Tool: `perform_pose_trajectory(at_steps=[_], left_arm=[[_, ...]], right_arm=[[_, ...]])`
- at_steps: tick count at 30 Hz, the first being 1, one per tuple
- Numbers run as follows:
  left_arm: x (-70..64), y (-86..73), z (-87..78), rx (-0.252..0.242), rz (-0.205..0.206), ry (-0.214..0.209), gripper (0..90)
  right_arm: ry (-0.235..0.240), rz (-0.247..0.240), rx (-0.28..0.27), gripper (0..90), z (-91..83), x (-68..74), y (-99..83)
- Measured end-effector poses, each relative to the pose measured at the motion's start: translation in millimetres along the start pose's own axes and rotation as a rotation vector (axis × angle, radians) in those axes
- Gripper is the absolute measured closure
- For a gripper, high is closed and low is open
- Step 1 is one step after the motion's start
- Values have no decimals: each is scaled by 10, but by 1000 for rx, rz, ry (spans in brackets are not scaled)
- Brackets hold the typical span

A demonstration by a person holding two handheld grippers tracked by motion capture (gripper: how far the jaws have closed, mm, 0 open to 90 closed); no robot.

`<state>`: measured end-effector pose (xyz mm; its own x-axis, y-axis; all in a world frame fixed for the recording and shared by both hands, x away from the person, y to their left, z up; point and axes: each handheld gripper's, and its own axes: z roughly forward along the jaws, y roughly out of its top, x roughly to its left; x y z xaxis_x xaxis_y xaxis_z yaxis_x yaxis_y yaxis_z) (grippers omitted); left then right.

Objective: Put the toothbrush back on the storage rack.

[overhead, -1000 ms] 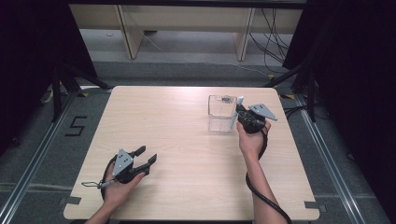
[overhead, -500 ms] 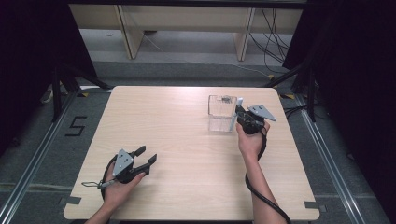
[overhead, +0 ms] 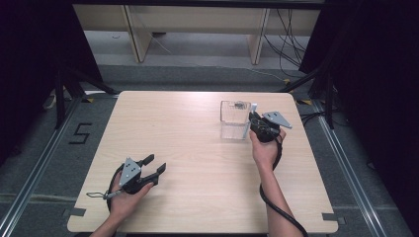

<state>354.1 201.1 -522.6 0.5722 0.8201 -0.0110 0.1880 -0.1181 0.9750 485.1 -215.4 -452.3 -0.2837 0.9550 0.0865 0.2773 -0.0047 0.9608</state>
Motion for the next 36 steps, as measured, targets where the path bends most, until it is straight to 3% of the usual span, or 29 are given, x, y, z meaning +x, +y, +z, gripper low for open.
perform_pose_trajectory(at_steps=[1,2,5,9,10,13,21,24,25,26,29,32,36], left_arm=[[0,0,0,0,-1,1,413],[0,0,0,0,0,0,413],[-1,0,-1,1,1,0,413],[-1,0,-1,0,1,0,413],[0,0,-1,-1,0,0,413],[2,-1,1,-1,-1,1,413],[2,-1,0,-1,-1,1,412],[1,-1,0,-2,-1,1,412],[1,-1,0,-2,-1,1,412],[2,-1,0,-2,-1,2,412],[0,0,-1,-1,0,1,412],[0,-1,-2,-1,0,1,413],[-2,0,-1,-1,0,2,412]], right_arm=[[-6,28,8,761,-11,18,-5],[-5,-4,5,745,-7,-6,-1],[0,-26,-2,703,-2,-14,-7],[-15,-26,5,639,-5,-7,-12],[-21,2,8,627,-12,14,-17],[-32,-30,10,572,-21,3,-5],[-36,-38,23,461,-40,23,-11],[-32,-48,32,435,-54,21,-19],[-36,-24,37,429,-66,48,-25],[-33,-55,40,422,-76,30,-21],[-22,-46,55,398,-113,48,-29],[-14,-92,57,384,-161,41,-29],[0,-89,61,374,-232,47,-42]])
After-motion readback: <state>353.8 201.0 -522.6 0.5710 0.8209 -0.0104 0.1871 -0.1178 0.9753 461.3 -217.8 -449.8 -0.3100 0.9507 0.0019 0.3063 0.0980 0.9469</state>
